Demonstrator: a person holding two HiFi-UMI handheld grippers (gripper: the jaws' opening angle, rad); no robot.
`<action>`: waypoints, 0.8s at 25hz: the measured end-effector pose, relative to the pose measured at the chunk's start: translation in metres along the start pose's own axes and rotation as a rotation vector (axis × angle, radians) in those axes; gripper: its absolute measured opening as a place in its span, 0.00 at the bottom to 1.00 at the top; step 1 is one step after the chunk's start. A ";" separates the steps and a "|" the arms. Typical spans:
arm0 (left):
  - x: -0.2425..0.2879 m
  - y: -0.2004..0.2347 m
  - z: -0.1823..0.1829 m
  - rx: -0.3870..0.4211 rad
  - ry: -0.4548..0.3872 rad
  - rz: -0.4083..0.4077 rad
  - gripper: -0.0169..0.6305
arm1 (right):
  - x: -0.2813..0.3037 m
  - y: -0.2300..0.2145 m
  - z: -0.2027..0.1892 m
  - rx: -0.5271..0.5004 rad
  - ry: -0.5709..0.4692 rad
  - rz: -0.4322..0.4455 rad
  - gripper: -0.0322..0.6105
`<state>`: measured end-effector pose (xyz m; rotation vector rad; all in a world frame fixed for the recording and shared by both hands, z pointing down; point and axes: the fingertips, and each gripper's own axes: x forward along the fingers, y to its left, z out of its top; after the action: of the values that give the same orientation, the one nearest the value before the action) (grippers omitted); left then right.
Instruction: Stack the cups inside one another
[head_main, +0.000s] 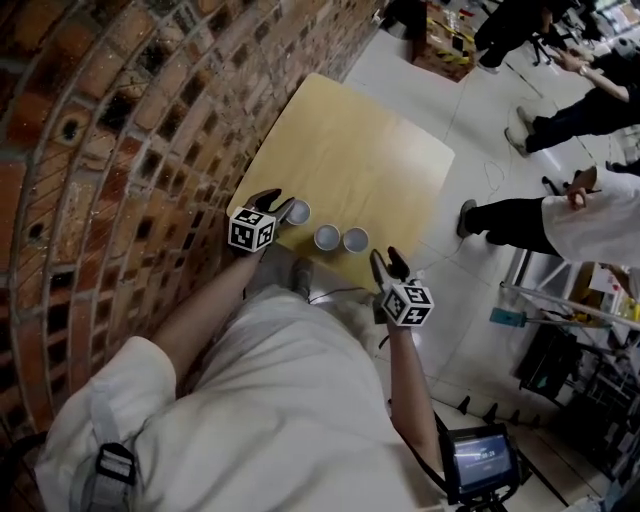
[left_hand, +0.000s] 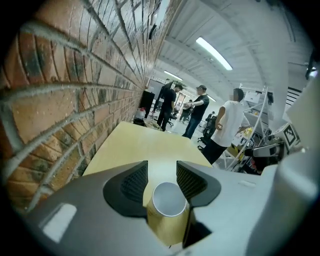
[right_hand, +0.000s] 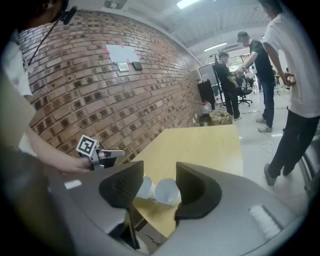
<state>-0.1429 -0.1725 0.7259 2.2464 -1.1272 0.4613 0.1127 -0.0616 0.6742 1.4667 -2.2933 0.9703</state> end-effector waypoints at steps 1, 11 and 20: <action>-0.007 -0.003 0.010 0.003 -0.017 -0.002 0.33 | -0.001 0.000 0.010 -0.013 -0.016 -0.001 0.37; -0.081 -0.036 0.077 0.148 -0.114 -0.023 0.29 | -0.031 0.007 0.115 -0.150 -0.230 -0.048 0.37; -0.092 -0.029 0.087 0.109 -0.133 0.003 0.26 | -0.042 -0.003 0.107 -0.106 -0.269 -0.059 0.36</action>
<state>-0.1685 -0.1572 0.5996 2.4003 -1.1985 0.3885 0.1498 -0.1023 0.5733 1.6978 -2.4243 0.6573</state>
